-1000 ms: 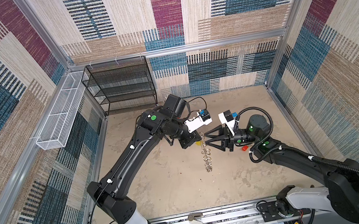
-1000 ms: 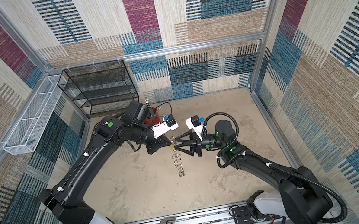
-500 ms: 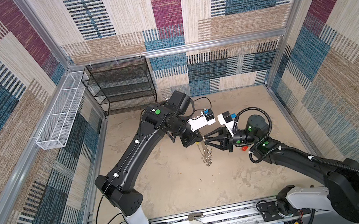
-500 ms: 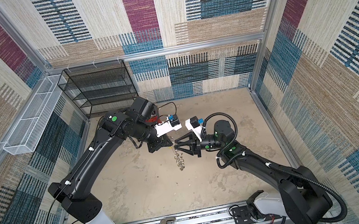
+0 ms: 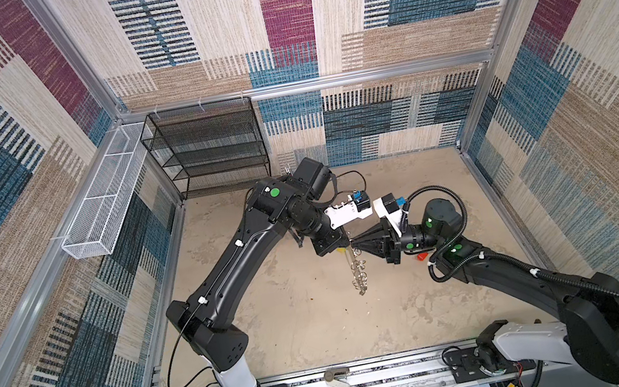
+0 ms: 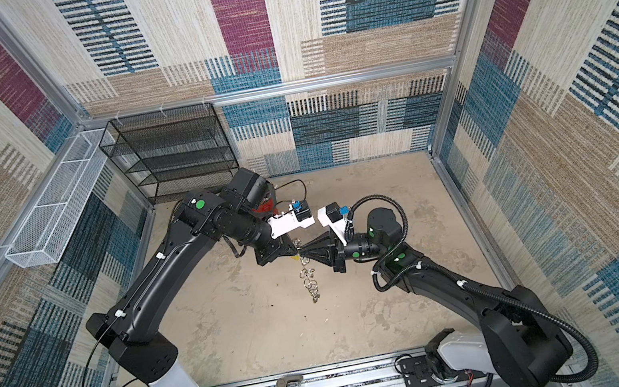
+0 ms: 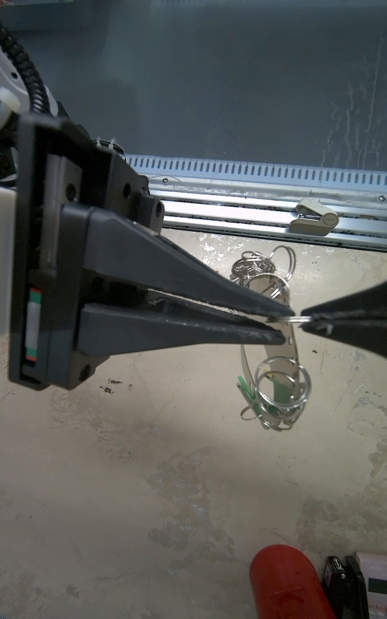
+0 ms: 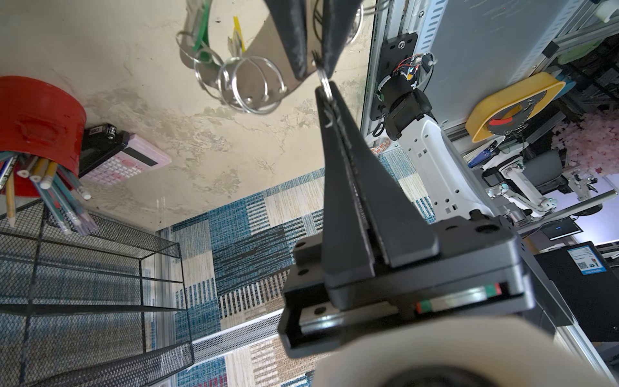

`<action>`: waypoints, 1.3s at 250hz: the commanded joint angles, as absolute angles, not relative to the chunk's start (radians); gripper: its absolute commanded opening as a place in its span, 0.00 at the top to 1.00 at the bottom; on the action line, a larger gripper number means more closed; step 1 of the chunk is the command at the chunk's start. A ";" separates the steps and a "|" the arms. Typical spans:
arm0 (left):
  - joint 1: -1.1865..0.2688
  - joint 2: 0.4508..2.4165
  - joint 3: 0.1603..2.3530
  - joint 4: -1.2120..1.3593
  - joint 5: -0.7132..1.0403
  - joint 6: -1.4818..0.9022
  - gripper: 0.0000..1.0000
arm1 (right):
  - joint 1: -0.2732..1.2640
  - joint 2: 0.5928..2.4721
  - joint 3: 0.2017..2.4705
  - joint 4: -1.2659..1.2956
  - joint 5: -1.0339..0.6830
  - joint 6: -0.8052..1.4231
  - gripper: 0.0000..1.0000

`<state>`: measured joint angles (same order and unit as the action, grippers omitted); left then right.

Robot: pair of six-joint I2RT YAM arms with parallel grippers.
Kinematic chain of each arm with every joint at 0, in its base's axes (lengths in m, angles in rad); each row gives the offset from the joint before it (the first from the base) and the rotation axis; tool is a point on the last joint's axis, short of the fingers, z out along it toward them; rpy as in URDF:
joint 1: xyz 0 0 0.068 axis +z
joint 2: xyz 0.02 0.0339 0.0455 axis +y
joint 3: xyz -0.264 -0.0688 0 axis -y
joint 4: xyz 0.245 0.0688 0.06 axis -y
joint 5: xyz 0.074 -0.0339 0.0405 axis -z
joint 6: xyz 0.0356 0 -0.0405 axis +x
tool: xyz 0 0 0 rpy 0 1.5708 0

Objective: Put the keys on the keyring

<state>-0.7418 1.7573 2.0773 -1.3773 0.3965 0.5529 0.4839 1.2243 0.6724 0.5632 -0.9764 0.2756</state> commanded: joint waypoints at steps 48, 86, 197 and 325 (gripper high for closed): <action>-0.744 1.758 2.066 -1.381 0.435 0.598 1.00 | 0.491 1.215 0.673 0.606 -0.971 0.287 0.92; -0.744 1.761 2.068 -1.381 0.442 0.597 1.00 | 0.494 1.214 0.670 0.613 -0.973 0.293 0.91; -0.746 1.758 2.048 -1.371 0.444 0.588 1.00 | 0.498 1.213 0.663 0.628 -0.977 0.303 1.00; -0.610 1.344 1.560 -0.793 0.507 0.295 0.74 | 0.499 1.206 0.646 0.696 -0.986 0.353 1.00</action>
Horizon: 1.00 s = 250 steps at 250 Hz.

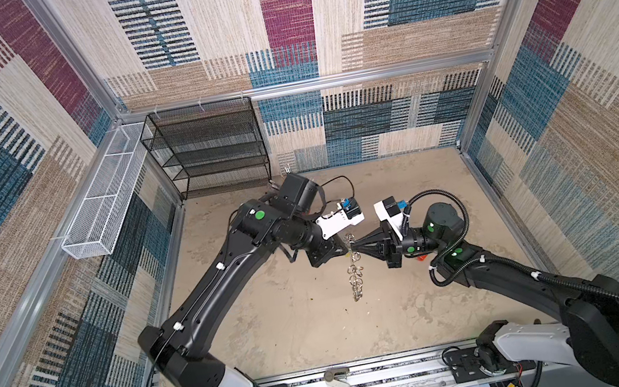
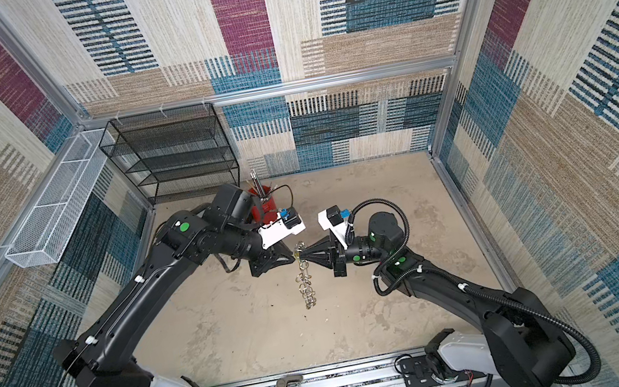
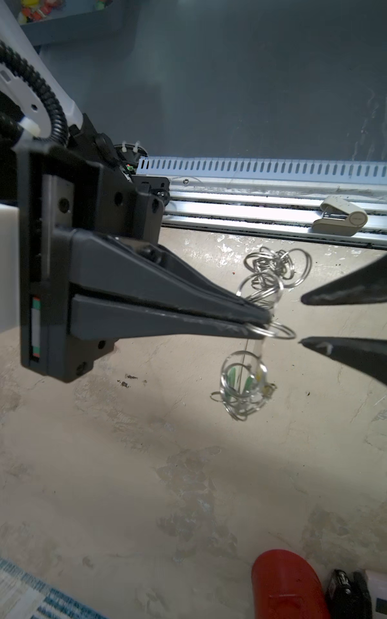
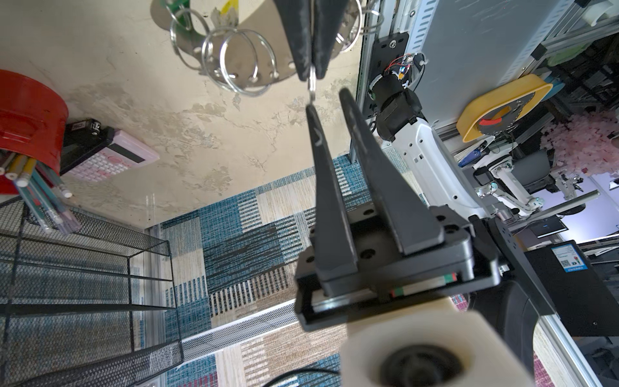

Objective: Put the keys on the keyring

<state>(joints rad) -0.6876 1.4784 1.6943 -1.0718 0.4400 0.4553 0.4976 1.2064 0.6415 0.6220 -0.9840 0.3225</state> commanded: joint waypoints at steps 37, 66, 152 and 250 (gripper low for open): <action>-0.486 1.097 1.258 -0.450 0.600 0.085 0.52 | 0.498 1.200 0.648 0.722 -1.003 0.381 1.00; -0.485 0.950 1.014 -0.155 0.665 -0.059 0.31 | 0.499 1.200 0.653 0.734 -1.014 0.398 1.00; -0.488 0.987 0.693 0.506 0.782 -0.404 0.39 | 0.499 1.206 0.661 0.759 -1.038 0.450 1.00; -0.550 1.146 0.716 0.583 0.886 -0.373 0.60 | 0.499 1.218 0.679 0.772 -1.043 0.481 1.00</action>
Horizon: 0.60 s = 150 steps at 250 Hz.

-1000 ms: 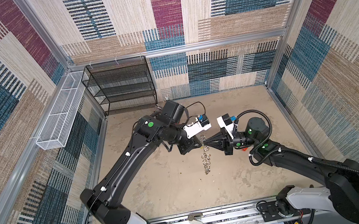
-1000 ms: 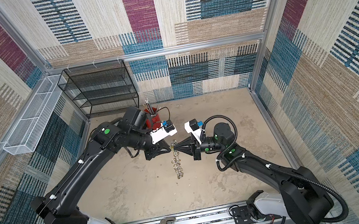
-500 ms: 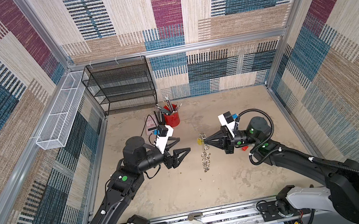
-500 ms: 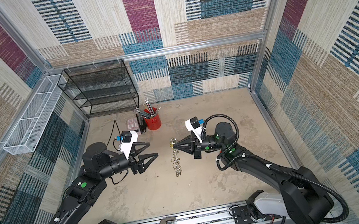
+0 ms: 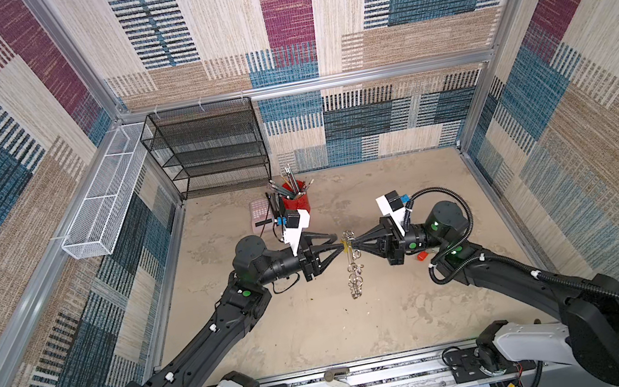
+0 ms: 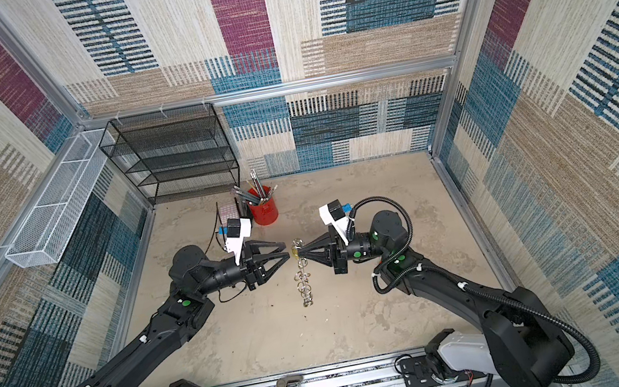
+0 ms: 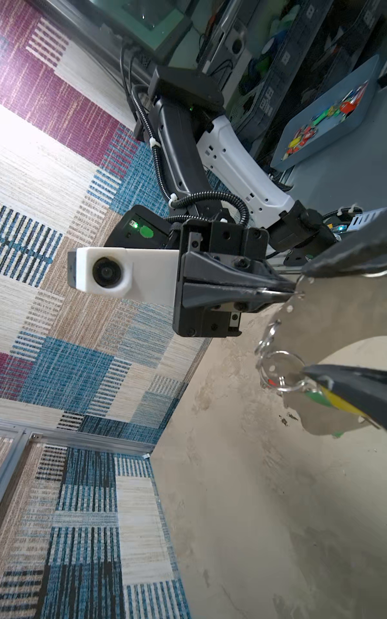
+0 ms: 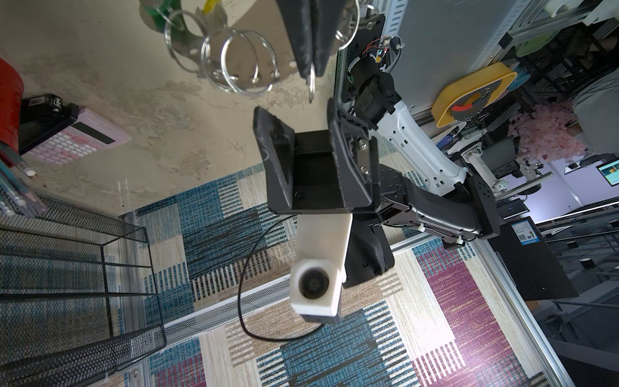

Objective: Put the keys on the keyring
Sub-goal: 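Bring the left gripper back and pinch the plate rim beside the right gripper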

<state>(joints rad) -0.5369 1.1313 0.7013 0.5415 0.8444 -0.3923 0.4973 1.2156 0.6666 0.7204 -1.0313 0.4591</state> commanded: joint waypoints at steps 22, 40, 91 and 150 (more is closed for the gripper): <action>-0.558 1.152 0.716 0.574 0.887 -0.364 0.63 | 0.499 1.221 0.681 0.777 -1.043 0.486 1.00; -0.561 1.155 0.715 0.568 0.885 -0.359 0.64 | 0.499 1.230 0.682 0.782 -1.044 0.488 1.00; -0.569 1.171 0.724 0.578 0.886 -0.361 0.68 | 0.499 1.241 0.679 0.799 -1.051 0.499 1.00; -0.572 1.187 0.733 0.581 0.888 -0.368 0.80 | 0.499 1.247 0.676 0.806 -1.052 0.502 1.00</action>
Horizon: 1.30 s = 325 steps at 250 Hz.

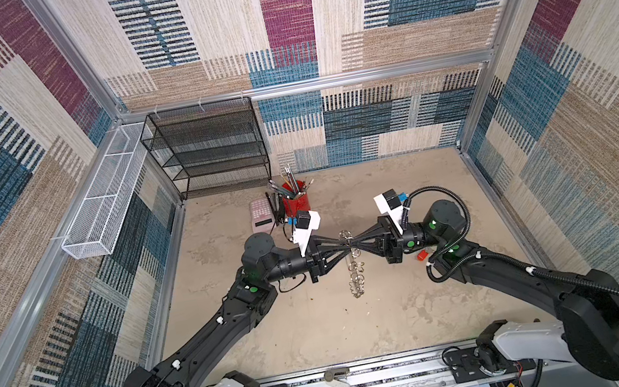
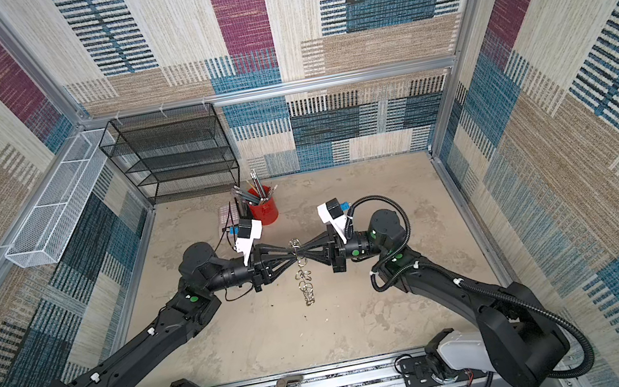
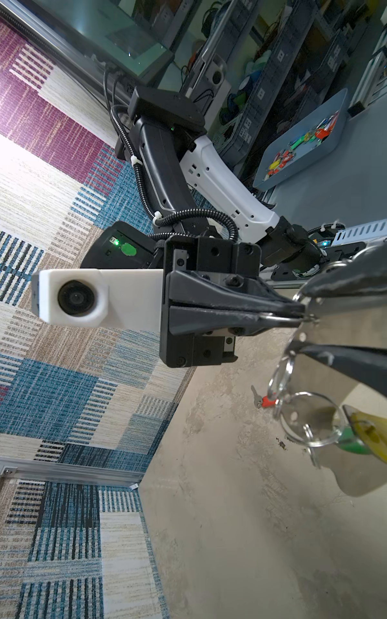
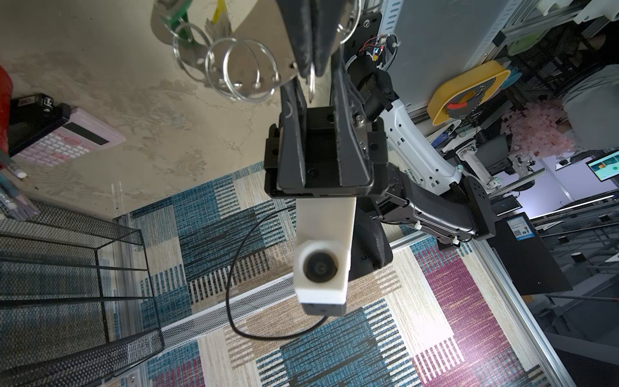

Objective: Put the keys on the keyring

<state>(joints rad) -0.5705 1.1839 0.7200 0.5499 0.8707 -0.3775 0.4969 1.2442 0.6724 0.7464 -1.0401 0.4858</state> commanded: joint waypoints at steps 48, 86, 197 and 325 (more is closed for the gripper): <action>-0.574 1.197 0.742 0.571 0.888 -0.374 0.87 | 0.499 1.253 0.673 0.815 -1.055 0.504 1.00; -0.574 1.197 0.745 0.562 0.882 -0.373 0.95 | 0.498 1.258 0.672 0.818 -1.058 0.505 1.00; -0.577 1.167 0.760 0.447 0.811 -0.342 1.00 | 0.498 1.271 0.668 0.837 -1.068 0.518 1.00; -0.589 1.105 0.879 0.047 0.772 -0.156 1.00 | 0.434 1.239 0.652 0.922 -1.089 0.595 0.61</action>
<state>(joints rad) -0.5854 1.1175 0.8425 0.1493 0.7692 -0.2314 0.4629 1.2556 0.6716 0.8143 -1.0702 0.5140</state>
